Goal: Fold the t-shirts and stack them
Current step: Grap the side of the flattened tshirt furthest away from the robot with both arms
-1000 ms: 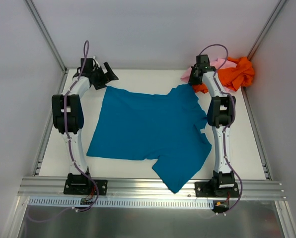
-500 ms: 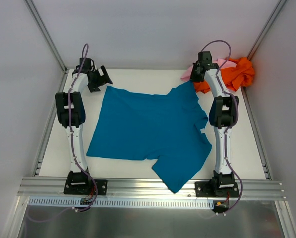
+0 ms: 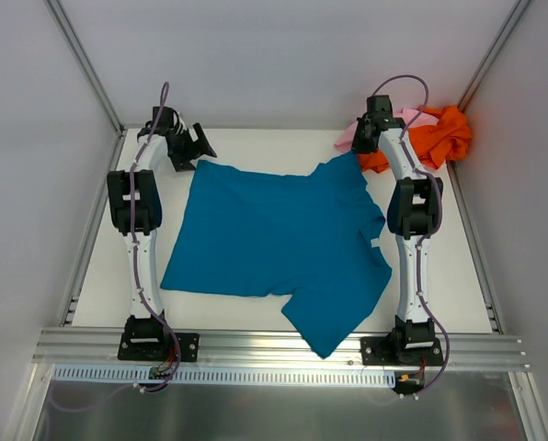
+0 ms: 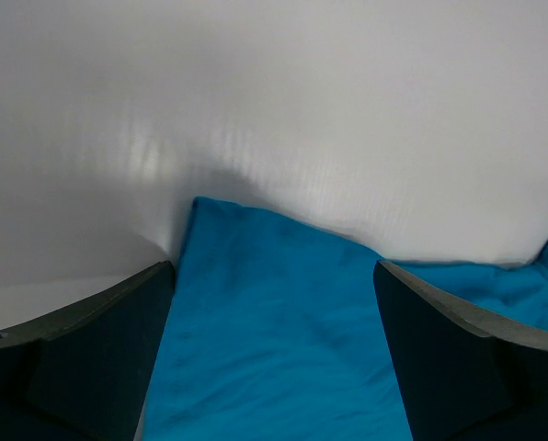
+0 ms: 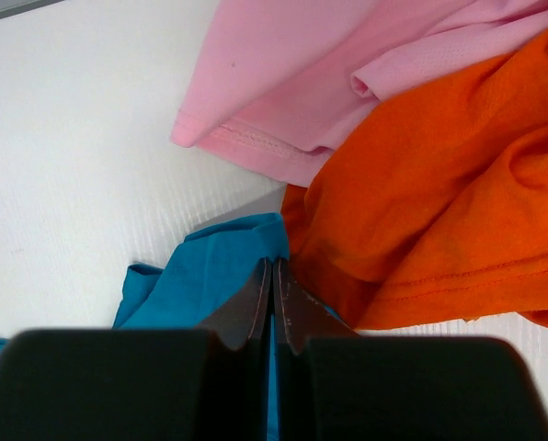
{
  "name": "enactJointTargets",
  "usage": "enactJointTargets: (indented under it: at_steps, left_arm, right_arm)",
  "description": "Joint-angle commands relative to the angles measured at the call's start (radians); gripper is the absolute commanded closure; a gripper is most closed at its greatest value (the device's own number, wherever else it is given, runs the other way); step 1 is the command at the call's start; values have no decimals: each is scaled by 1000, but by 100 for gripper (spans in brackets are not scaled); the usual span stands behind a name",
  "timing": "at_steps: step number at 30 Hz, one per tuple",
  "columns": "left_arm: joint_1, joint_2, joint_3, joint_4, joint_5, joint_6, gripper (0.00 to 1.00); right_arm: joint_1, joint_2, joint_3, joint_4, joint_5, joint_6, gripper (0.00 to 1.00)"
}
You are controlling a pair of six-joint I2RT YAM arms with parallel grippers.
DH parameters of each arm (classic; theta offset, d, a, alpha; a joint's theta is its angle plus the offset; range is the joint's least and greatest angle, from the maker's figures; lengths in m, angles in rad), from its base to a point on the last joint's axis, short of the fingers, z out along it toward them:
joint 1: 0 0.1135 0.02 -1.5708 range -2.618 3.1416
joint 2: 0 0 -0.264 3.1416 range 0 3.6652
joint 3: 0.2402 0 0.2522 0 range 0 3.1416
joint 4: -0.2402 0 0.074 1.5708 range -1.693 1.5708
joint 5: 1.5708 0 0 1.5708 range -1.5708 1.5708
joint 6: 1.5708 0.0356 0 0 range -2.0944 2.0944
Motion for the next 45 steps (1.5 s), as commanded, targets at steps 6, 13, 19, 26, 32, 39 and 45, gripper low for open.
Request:
enactJointTargets:
  at_steps: [6,13,19,26,32,39,45]
  left_arm:
    - [-41,52,-1,-56,94,-21,18]
    - [-41,45,-4,-66,68,2,96]
    - [-42,-17,-62,-36,-44,31,100]
    - [-31,-81,-71,4,-79,40,100]
    - [-22,-142,-68,-2,-76,63,100]
    - [-21,-196,-83,-19,-73,80,100]
    - [-21,-258,-146,-10,-46,79,100]
  right_arm:
    - [-5,-101,-6,-3,9,-4,100]
    - [-6,-104,-5,-3,9,-7,100]
    - [-9,-112,-15,-4,1,-12,100]
    - [-14,-125,-14,-6,-2,-17,100]
    - [-12,-159,-14,-15,3,-18,100]
    - [-11,-219,-46,-24,-2,-44,100]
    - [-2,-311,-162,-29,-8,-47,100]
